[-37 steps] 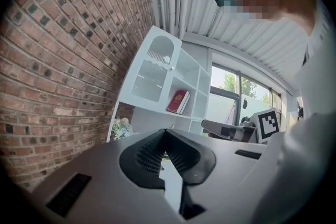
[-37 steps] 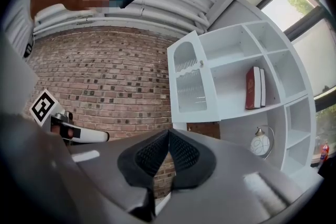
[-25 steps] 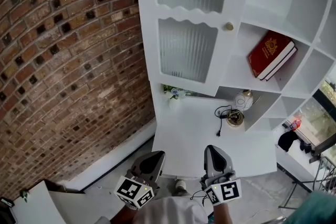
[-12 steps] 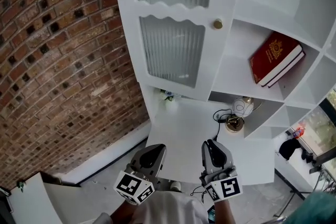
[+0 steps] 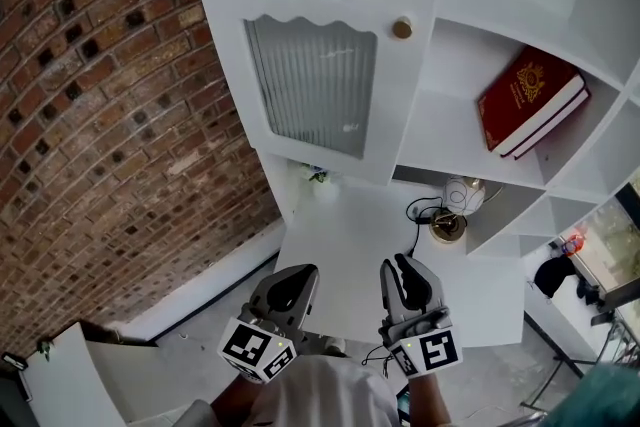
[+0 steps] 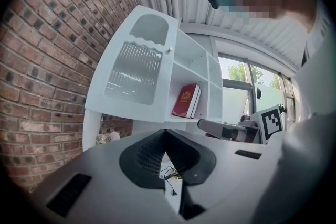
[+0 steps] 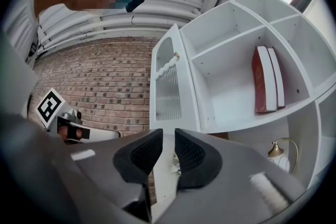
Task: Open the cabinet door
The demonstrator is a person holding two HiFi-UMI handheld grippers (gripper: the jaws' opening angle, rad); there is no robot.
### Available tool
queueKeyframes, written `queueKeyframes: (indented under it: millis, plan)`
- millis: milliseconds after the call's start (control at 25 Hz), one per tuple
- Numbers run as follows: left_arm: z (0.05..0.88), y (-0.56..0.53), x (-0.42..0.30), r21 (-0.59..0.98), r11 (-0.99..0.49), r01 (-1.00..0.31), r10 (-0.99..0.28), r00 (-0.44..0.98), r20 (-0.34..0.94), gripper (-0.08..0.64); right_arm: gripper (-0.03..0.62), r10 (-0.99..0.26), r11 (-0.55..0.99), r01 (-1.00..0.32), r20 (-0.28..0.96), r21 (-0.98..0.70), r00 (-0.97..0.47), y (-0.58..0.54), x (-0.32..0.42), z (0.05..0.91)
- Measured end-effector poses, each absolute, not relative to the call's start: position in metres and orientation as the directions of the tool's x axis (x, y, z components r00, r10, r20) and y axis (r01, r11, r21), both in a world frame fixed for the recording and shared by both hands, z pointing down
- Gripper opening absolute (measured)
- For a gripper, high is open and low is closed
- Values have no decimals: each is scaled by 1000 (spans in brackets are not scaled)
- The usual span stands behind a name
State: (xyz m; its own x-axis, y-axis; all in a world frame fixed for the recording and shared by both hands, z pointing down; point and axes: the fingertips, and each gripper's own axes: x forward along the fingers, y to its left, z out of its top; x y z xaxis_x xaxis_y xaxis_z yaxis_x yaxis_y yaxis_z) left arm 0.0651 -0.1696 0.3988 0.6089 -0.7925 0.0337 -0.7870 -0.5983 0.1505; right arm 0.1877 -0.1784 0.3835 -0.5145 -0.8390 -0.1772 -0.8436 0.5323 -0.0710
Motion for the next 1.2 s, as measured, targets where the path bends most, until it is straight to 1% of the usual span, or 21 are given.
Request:
queueKeyframes:
  millis: [360, 1200]
  plan:
    - [390, -186, 73, 129, -616, -777, -782, 623, 15, 9, 129, -835, 536, -843, -175, -44, -522, -193, 189, 378]
    - [377, -234, 87, 112, -630, -769, -774, 633, -4, 9, 201, -840, 516, -856, -217, -34, -497, -248, 202, 357]
